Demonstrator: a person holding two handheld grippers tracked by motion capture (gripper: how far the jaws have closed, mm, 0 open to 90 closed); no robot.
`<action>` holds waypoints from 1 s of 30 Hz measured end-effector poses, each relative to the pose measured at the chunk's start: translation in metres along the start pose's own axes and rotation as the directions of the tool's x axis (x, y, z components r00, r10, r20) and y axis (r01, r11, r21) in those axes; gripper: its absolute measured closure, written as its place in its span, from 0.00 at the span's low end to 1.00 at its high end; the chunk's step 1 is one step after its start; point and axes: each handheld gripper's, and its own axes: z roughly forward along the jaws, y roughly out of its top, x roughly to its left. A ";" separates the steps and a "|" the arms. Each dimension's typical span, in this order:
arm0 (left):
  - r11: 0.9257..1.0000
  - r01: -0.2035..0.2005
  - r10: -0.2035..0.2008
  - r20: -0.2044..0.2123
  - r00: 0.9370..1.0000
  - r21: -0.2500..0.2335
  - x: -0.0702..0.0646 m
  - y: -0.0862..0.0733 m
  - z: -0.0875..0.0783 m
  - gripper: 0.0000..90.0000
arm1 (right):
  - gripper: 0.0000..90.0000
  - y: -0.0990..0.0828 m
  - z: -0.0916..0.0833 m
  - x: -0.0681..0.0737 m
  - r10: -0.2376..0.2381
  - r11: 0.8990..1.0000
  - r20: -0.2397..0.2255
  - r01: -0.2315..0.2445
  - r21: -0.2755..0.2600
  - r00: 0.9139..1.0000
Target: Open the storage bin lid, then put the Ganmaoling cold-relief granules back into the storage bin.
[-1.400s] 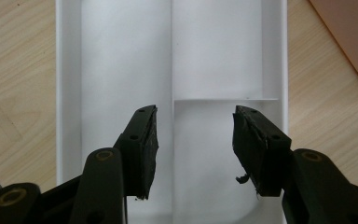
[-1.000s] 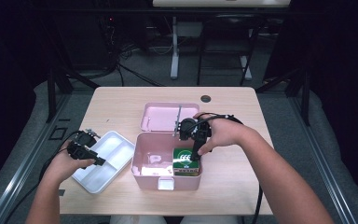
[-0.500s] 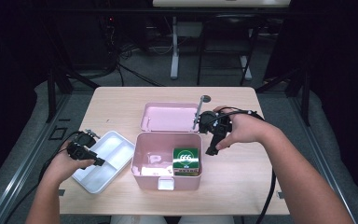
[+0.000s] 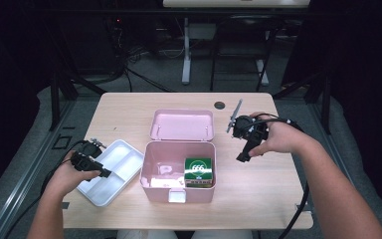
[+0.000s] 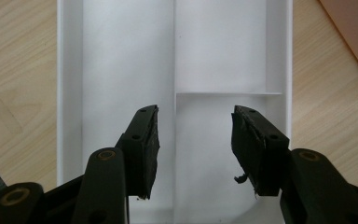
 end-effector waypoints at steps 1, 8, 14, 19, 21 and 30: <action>1.000 0.002 -0.002 -0.002 1.000 0.001 0.000 0.000 0.000 0.57 | 0.25 -0.007 0.002 -0.002 0.021 1.000 0.009 -0.021 0.003 1.000; 1.000 0.003 -0.003 -0.003 1.000 0.008 -0.001 0.001 0.001 0.59 | 0.28 -0.035 0.021 -0.013 0.179 0.983 0.047 -0.178 -0.036 0.983; 1.000 -0.007 0.007 -0.014 1.000 0.013 -0.001 0.006 0.002 0.60 | 0.28 -0.051 0.038 -0.015 0.286 0.957 0.080 -0.280 -0.075 0.955; 1.000 -0.001 0.001 -0.024 1.000 0.014 -0.003 0.011 0.003 0.62 | 0.28 -0.062 0.056 -0.007 0.394 0.909 0.094 -0.373 -0.184 0.914; 1.000 -0.009 0.009 -0.016 1.000 0.008 -0.003 0.013 0.001 0.63 | 0.28 -0.067 0.065 -0.002 0.440 0.879 0.079 -0.412 -0.240 0.894; 1.000 -0.007 0.007 -0.007 1.000 -0.029 -0.004 0.019 -0.005 0.67 | 0.32 -0.096 0.095 0.022 0.571 0.758 0.055 -0.501 -0.418 0.819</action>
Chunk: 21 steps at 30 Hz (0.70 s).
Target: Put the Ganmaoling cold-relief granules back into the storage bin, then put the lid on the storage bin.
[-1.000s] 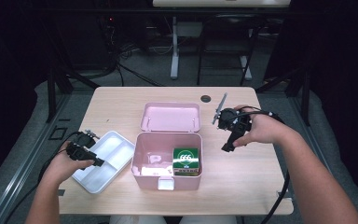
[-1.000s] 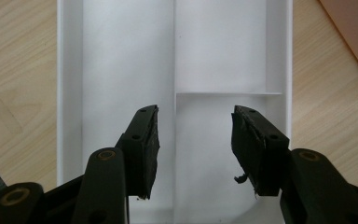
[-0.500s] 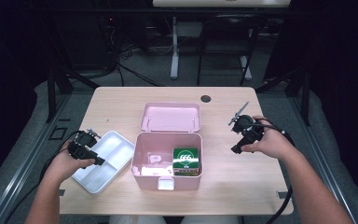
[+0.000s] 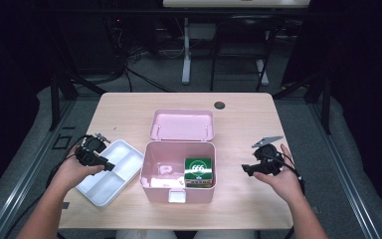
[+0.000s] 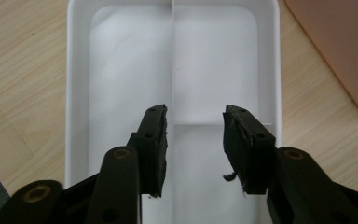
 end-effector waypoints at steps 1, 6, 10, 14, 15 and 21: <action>1.000 0.000 0.000 0.008 1.000 0.015 0.000 0.000 0.000 0.67 | 0.32 -0.004 0.001 0.001 0.003 1.000 0.006 -0.003 -0.013 1.000; 0.999 -0.008 0.008 0.015 1.000 0.048 0.003 0.002 -0.001 0.69 | 0.34 -0.015 0.002 0.004 0.039 0.997 0.029 -0.037 -0.062 0.999; 0.998 -0.018 0.018 0.000 1.000 0.061 0.004 0.004 -0.001 0.72 | 0.40 -0.019 0.003 0.007 0.039 0.996 0.051 -0.035 -0.077 0.998; 0.995 -0.016 0.017 -0.004 1.000 0.098 0.006 0.005 0.004 0.76 | 0.42 -0.025 0.004 0.008 0.049 0.988 0.071 -0.038 -0.151 0.996; 0.994 -0.019 0.020 -0.007 1.000 0.106 0.007 0.005 0.006 0.77 | 0.43 -0.026 0.003 0.008 0.050 0.986 0.081 -0.036 -0.165 0.995; 0.985 -0.046 0.049 -0.018 0.999 0.165 0.007 0.006 0.016 0.79 | 0.45 -0.032 0.001 0.006 0.048 0.976 0.073 -0.031 -0.216 0.996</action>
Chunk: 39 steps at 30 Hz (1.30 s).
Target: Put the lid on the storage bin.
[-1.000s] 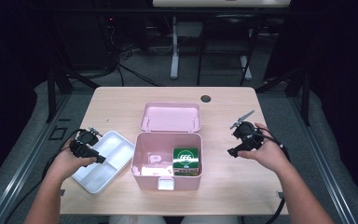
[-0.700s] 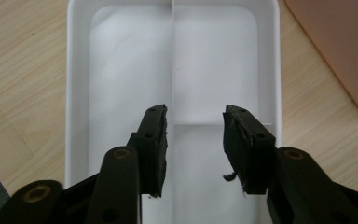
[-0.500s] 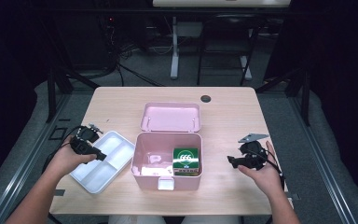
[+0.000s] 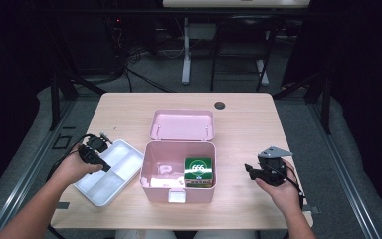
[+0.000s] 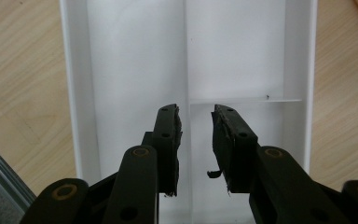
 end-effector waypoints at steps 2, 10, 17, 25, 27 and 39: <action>1.000 -0.007 0.007 0.003 1.000 0.029 0.000 0.001 0.006 0.81 | 0.46 -0.002 0.002 -0.002 0.011 1.000 -0.017 -0.011 0.003 1.000; 0.997 0.004 -0.004 0.005 1.000 0.080 0.000 0.005 0.019 0.88 | 0.48 -0.007 0.005 -0.003 0.063 0.998 -0.035 -0.062 0.028 0.997; 0.995 0.009 -0.010 0.009 1.000 0.103 0.002 0.005 0.029 0.90 | 0.54 -0.013 0.003 -0.008 0.116 0.993 -0.041 -0.115 0.019 0.992; 0.992 0.012 -0.014 0.013 1.000 0.128 0.003 0.008 0.039 0.96 | 0.54 -0.018 0.004 -0.010 0.142 0.990 -0.037 -0.141 0.030 0.989; 0.991 0.014 -0.016 0.013 1.000 0.136 0.003 0.008 0.040 0.96 | 0.54 -0.019 0.005 -0.011 0.151 0.988 -0.041 -0.150 0.035 0.988; 0.989 0.030 -0.032 0.013 0.999 0.147 0.004 0.010 0.044 0.98 | 0.55 -0.021 0.009 -0.010 0.147 0.988 -0.047 -0.144 0.047 0.988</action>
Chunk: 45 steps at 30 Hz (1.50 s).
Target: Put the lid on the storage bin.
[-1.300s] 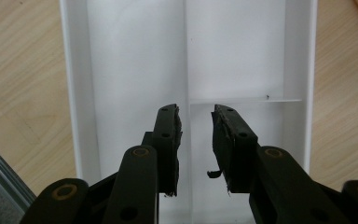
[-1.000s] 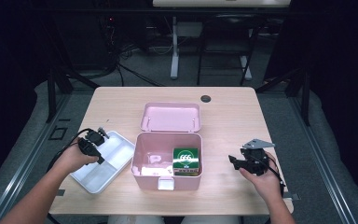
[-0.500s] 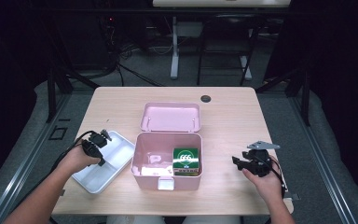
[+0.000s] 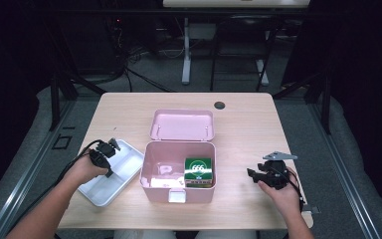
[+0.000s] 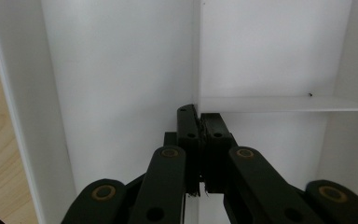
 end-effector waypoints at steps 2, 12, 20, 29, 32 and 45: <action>1.000 0.000 0.000 0.001 1.000 0.004 0.000 0.001 0.001 0.98 | 0.55 0.000 0.000 0.000 0.003 1.000 -0.002 -0.003 -0.001 1.000; 1.000 0.007 -0.007 -0.014 1.000 0.024 0.002 0.002 0.001 0.99 | 0.55 -0.001 0.000 0.000 0.005 1.000 -0.005 -0.005 0.007 1.000; 1.000 -0.002 0.003 -0.029 1.000 0.022 0.005 0.001 -0.009 0.99 | 0.55 -0.002 0.001 -0.002 0.013 1.000 -0.003 -0.013 0.011 1.000; 1.000 -0.015 0.015 -0.038 0.999 -0.009 0.007 -0.002 -0.038 0.99 | 0.55 -0.003 0.002 -0.002 0.012 1.000 -0.006 -0.012 0.014 1.000; 1.000 -0.020 0.019 -0.042 0.999 -0.023 0.007 -0.003 -0.050 0.99 | 0.55 -0.003 0.003 -0.002 0.008 1.000 -0.005 -0.008 0.012 1.000; 0.993 -0.105 0.102 -0.058 0.993 -0.054 0.002 -0.010 -0.100 0.99 | 0.55 -0.003 0.004 -0.002 0.006 1.000 -0.006 -0.006 0.019 1.000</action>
